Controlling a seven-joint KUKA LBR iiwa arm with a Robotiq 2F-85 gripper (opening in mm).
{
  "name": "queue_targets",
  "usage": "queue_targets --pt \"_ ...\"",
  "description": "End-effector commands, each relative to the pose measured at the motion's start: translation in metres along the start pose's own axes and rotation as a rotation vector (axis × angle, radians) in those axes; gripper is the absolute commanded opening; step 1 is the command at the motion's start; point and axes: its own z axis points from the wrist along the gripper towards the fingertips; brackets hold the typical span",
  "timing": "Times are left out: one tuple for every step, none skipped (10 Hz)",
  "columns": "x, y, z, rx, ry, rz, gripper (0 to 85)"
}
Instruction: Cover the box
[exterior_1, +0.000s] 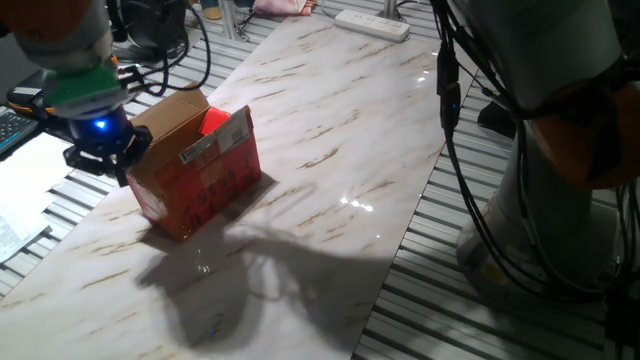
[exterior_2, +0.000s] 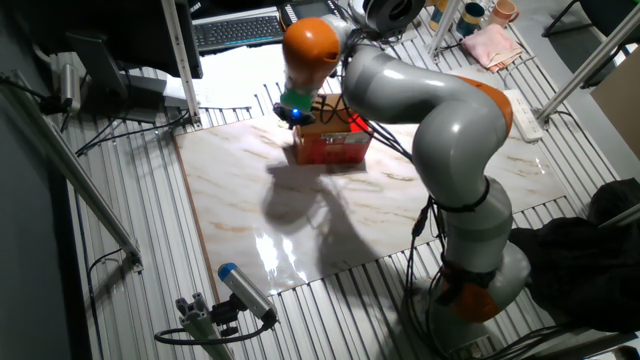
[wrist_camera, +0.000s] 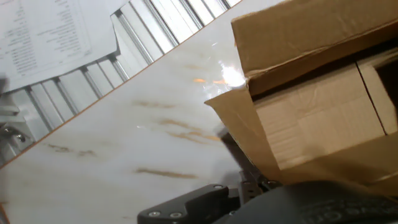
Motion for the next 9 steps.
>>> queue_targets --pt "0.0 0.0 0.0 0.003 0.005 -0.009 0.0" --pt "-0.002 -0.001 -0.003 0.007 0.015 -0.036 0.0" --pt "-0.004 -0.004 -0.008 0.007 0.037 -0.058 0.0" --pt "-0.006 -0.007 -0.015 -0.009 0.055 -0.07 0.0" --pt "-0.008 -0.01 -0.019 -0.012 0.059 -0.074 0.0" --pt "-0.01 -0.012 -0.018 0.001 0.035 -0.077 0.0" --pt "-0.011 -0.012 -0.014 0.024 0.005 -0.078 0.0" --pt "-0.012 -0.012 -0.01 0.032 -0.021 -0.075 0.0" --pt "-0.014 -0.013 -0.004 0.052 -0.046 -0.08 0.0"
